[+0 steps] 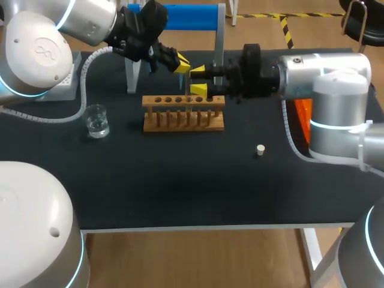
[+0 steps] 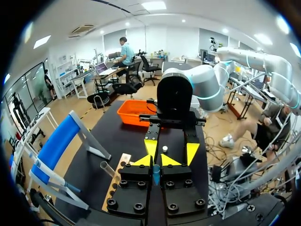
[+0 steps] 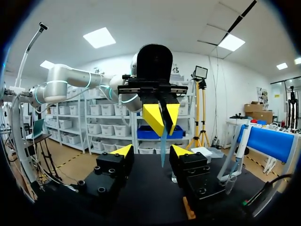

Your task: Invert the test tube, pick up the pipette, mount the tip to pipette, aspirate from beaker and dispense into the tube, eject the tip, return the pipette, and cap with the stopper.

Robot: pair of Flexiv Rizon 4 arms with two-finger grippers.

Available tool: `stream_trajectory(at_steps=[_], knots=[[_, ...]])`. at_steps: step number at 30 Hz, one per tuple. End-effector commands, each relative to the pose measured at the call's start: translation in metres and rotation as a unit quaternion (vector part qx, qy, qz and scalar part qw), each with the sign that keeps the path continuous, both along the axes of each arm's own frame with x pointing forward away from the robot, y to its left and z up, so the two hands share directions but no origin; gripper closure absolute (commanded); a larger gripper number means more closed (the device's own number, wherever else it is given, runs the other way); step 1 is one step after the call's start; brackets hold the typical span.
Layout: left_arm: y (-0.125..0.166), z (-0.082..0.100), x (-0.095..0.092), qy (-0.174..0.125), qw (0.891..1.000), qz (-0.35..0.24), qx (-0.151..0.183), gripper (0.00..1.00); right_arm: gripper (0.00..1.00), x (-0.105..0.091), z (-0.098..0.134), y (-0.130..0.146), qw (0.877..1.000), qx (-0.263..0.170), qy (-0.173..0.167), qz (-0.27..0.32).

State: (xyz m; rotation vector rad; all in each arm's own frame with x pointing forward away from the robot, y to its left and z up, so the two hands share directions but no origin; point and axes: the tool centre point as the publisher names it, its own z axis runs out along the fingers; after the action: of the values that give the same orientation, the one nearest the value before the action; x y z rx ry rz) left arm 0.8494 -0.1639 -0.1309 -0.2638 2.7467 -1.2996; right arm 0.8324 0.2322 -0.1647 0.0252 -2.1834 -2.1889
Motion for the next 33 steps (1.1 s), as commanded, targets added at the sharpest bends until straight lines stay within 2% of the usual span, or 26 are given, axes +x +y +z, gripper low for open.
stream_trajectory(at_steps=[1, 24, 30, 33], knots=[[0.001, 0.001, 0.000, 0.001, 1.000, -0.001, 0.002, 1.00, 0.51, 0.003, -0.001, 0.010, 1.000, -0.002, 0.000, 0.001], [0.001, 0.001, 0.000, 0.001, 1.000, -0.001, 0.002, 1.00, 0.59, 0.010, 0.000, 0.038, 1.000, -0.004, 0.000, 0.011], [0.001, 0.001, 0.000, 0.001, 1.000, -0.001, 0.002, 1.00, 0.69, 0.010, 0.000, 0.040, 1.000, -0.004, -0.001, 0.012], [0.001, 0.001, 0.000, 0.001, 1.000, -0.001, 0.002, 1.00, 0.79, 0.011, 0.000, 0.040, 1.000, -0.003, 0.000, 0.011]])
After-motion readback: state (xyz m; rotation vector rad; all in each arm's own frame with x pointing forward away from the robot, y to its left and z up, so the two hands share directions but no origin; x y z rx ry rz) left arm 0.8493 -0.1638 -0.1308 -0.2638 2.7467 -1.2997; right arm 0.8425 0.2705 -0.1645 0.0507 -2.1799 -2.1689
